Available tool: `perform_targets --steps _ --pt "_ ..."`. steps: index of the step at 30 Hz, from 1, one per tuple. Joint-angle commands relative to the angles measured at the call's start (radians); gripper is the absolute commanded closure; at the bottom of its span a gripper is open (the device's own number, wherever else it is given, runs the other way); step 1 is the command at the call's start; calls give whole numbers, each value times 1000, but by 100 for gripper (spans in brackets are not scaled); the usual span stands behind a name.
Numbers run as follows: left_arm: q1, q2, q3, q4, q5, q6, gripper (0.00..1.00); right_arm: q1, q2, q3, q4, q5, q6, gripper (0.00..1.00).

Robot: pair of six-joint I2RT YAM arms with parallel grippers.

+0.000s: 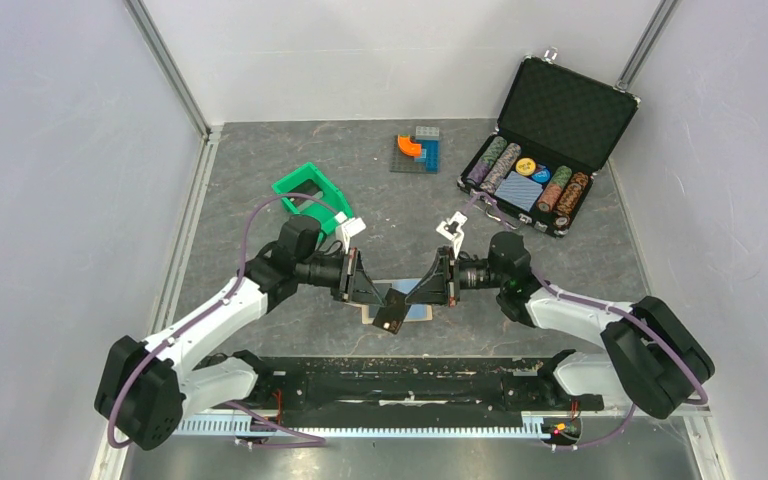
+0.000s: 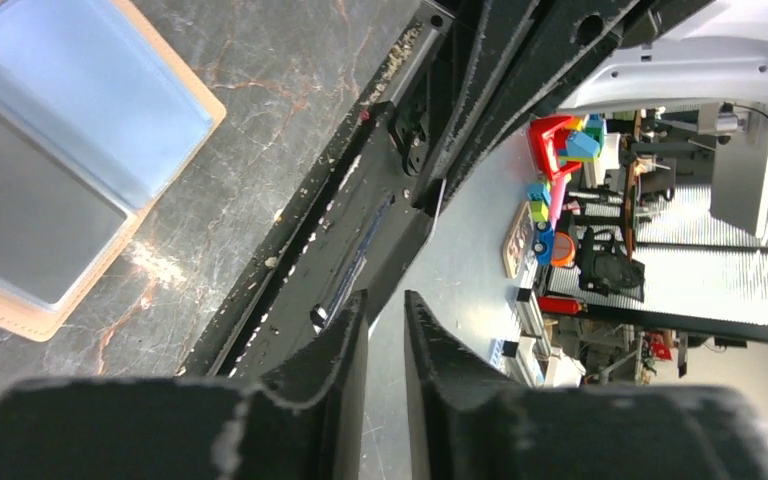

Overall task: Take the credit cards out of the card holder
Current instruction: Remove the credit card from the card holder, then place the credit card in the storage box.

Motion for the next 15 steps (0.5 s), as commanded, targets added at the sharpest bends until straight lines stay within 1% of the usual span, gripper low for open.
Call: perform_targets --steps 1,3,7,10,15 --pt "27 -19 23 39 -51 -11 68 -12 -15 -26 148 57 96 100" --pt "46 -55 16 86 -78 -52 59 -28 -28 -49 194 92 158 100" --pt "59 -142 11 141 -164 -90 44 -59 -48 -97 312 162 292 100" --pt "58 -188 -8 198 -214 -134 38 -61 -53 -126 426 229 380 100" --pt "59 -228 -94 398 -268 -282 34 -61 -41 -186 623 385 538 100"
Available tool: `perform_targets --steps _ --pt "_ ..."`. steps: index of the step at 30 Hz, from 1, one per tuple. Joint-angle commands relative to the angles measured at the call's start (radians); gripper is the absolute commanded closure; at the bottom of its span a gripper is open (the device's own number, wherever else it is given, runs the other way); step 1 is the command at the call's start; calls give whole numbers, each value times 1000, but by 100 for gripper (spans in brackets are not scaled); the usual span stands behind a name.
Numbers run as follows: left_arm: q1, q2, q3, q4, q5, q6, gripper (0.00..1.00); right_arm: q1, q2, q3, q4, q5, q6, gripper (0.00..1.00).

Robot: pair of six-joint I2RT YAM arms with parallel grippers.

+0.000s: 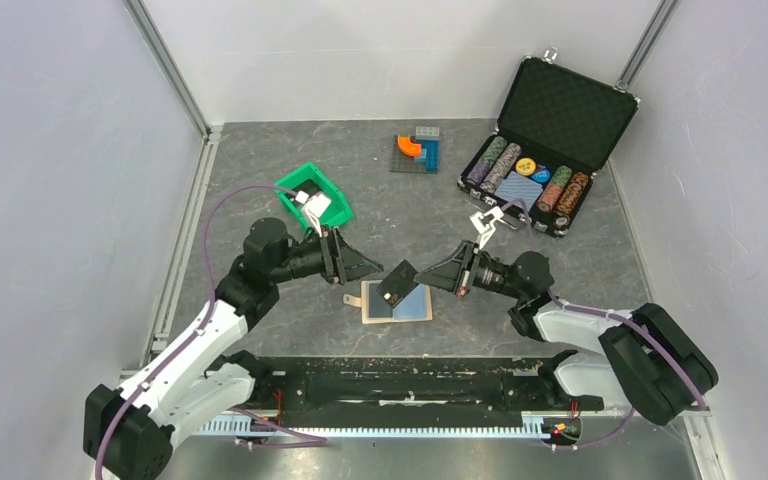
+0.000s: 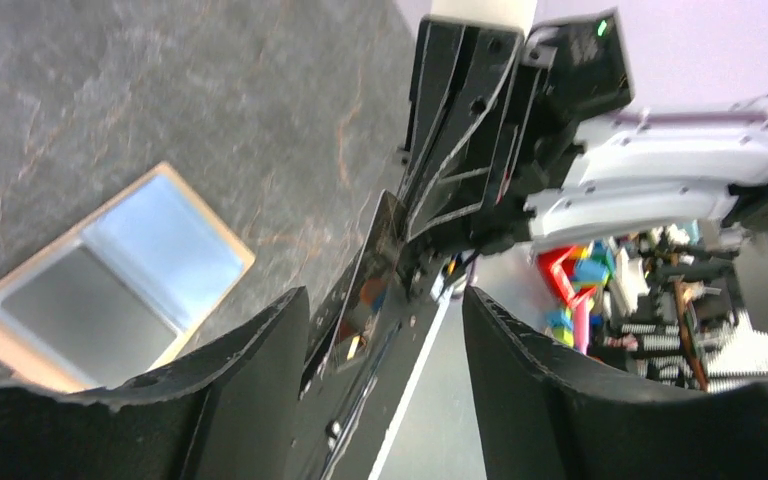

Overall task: Take the credit cards out of the card holder
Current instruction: Place the credit card in the storage box.

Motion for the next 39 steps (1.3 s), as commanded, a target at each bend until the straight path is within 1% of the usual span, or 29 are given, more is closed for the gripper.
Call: perform_targets --steps 1,4,8,13,16,19,24,29,32,33,35,39 --pt "2 -27 -88 234 -83 -176 33 -1 -8 -52 284 191 185 100" --pt "2 -29 -150 352 -105 -249 31 3 -7 -78 324 282 226 100" --pt "-1 12 -201 515 -96 -358 31 18 -11 -91 324 369 242 100" --pt "-47 69 -243 658 -135 -432 35 28 -28 -117 291 449 251 100" --pt "-80 104 -246 701 -150 -444 41 37 -37 -115 259 465 241 100" --pt "-100 126 -244 729 -156 -449 51 44 -53 -123 223 496 235 100" --pt "-103 127 -244 730 -172 -451 65 47 -63 -131 182 513 227 100" --pt "-104 121 -235 699 -187 -434 74 49 -56 -135 182 513 233 100" --pt "-104 126 -232 689 -193 -430 75 50 -51 -132 181 508 234 100" --pt "-104 131 -228 682 -193 -427 73 50 -51 -131 180 507 234 100" --pt "-104 138 -219 666 -193 -417 63 50 -47 -133 180 508 235 100" --pt "-104 148 -206 653 -195 -404 61 52 -43 -135 180 507 238 100"
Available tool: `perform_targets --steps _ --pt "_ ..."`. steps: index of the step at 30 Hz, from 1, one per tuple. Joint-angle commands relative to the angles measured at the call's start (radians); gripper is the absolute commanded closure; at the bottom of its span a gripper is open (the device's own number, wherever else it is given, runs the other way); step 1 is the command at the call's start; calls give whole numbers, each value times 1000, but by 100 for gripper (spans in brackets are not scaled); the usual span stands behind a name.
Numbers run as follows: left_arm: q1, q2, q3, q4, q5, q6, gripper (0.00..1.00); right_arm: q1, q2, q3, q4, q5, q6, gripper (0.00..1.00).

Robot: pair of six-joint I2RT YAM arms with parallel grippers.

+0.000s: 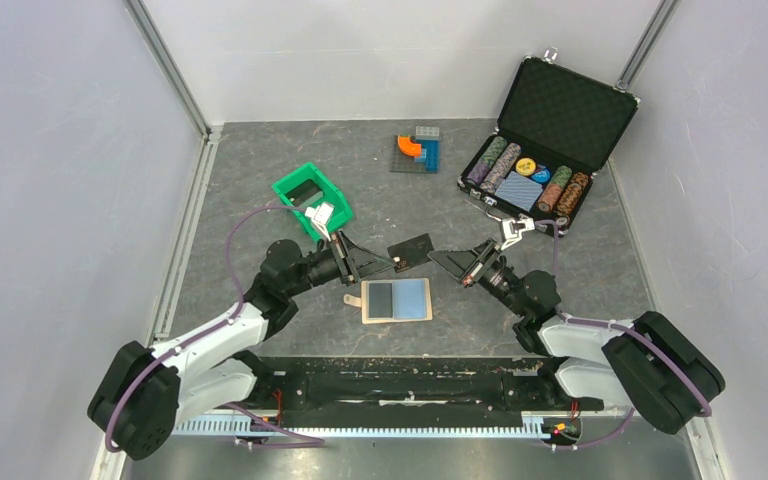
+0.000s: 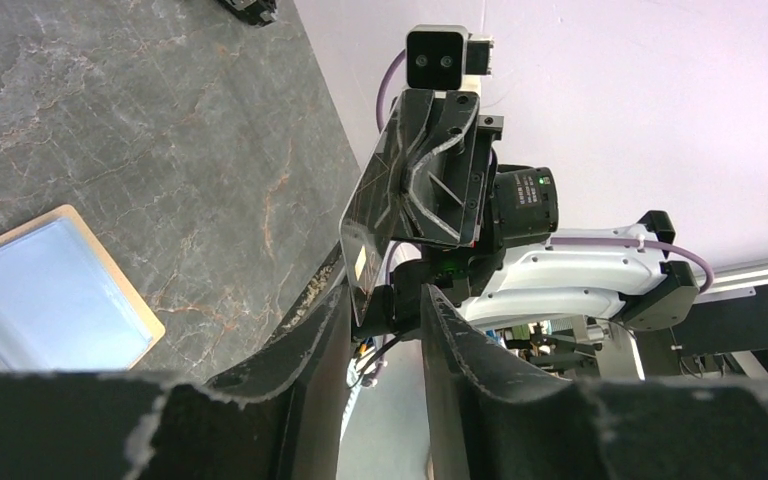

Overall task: Take the credit cards out of the card holder
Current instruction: Place the credit card in the storage box.

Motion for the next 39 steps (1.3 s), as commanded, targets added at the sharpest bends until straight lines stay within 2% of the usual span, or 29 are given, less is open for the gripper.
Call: perform_targets --steps 1,4,6,8,10,14,18,19,25,27,31,36,39 --pt "-4 12 44 11 -22 18 63 6 5 -3 14 14 -3 100" --pt "-4 17 49 7 -21 23 70 6 11 -1 16 11 1 100" --pt "-5 20 51 4 -27 26 70 7 18 -4 20 9 6 100" --pt "-4 26 59 -11 -28 38 65 7 26 -9 34 13 20 100" --pt "-4 31 62 -15 -27 45 67 7 34 -11 53 11 30 100" --pt "-5 32 62 -11 -28 43 78 7 47 -14 57 9 34 100" --pt "-3 27 57 -27 -48 42 97 9 52 -18 62 1 26 100" --pt "-3 25 57 -36 -53 48 98 9 51 -19 56 1 19 98" --pt "9 2 108 -171 -77 120 98 9 16 -18 -13 -17 -49 75" --pt "18 -1 117 -173 -76 125 98 9 -5 -12 -55 -18 -77 69" --pt "54 -11 132 -196 -76 128 98 6 -55 -4 -154 -16 -139 49" --pt "186 -28 170 -272 -28 160 98 -1 -136 -4 -285 -14 -213 27" --pt "308 -28 233 -396 0 210 98 -1 -190 -3 -363 -6 -268 5"
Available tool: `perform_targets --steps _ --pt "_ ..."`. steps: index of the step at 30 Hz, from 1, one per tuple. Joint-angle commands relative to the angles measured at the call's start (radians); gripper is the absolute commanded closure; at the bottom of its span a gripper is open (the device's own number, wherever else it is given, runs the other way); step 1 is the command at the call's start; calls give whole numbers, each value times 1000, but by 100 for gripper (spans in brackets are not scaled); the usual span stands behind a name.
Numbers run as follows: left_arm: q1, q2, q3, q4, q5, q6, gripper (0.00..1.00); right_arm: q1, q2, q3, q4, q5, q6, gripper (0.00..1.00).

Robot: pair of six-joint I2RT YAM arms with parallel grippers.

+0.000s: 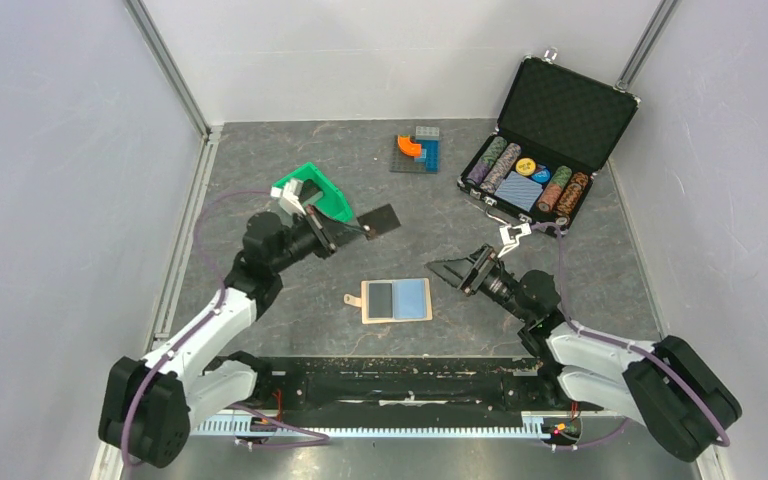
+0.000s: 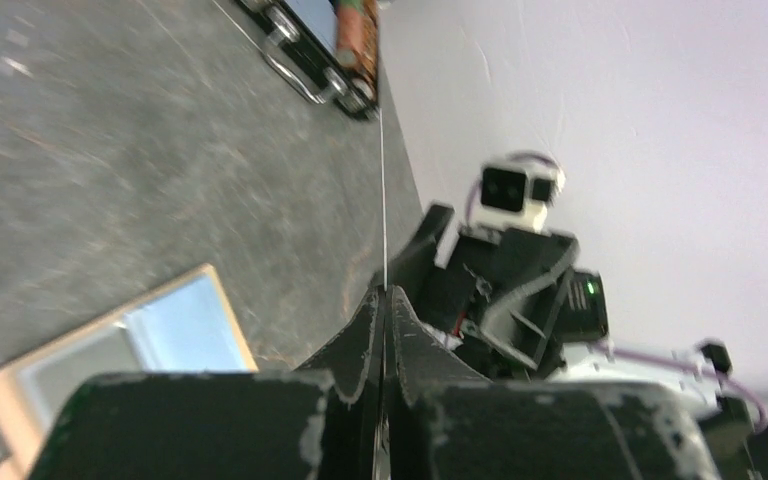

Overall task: Take the credit cards out of the card holder
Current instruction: Place the credit card in the storage box.

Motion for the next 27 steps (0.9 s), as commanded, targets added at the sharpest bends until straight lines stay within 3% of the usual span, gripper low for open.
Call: perform_targets --steps 1,6,11,18,27 --pt "167 -17 131 -180 44 128 98 -3 -81 14 -139 11 -126 2" --pt "344 60 269 -388 42 220 98 -2 -159 12 -276 34 -222 2" --pt "474 204 379 -457 39 236 98 -4 -226 25 -405 68 -297 2" --pt "512 435 562 -559 -66 293 98 -4 -276 61 -499 89 -351 2" --pt "515 591 678 -592 -149 276 98 -5 -299 114 -604 131 -416 2"
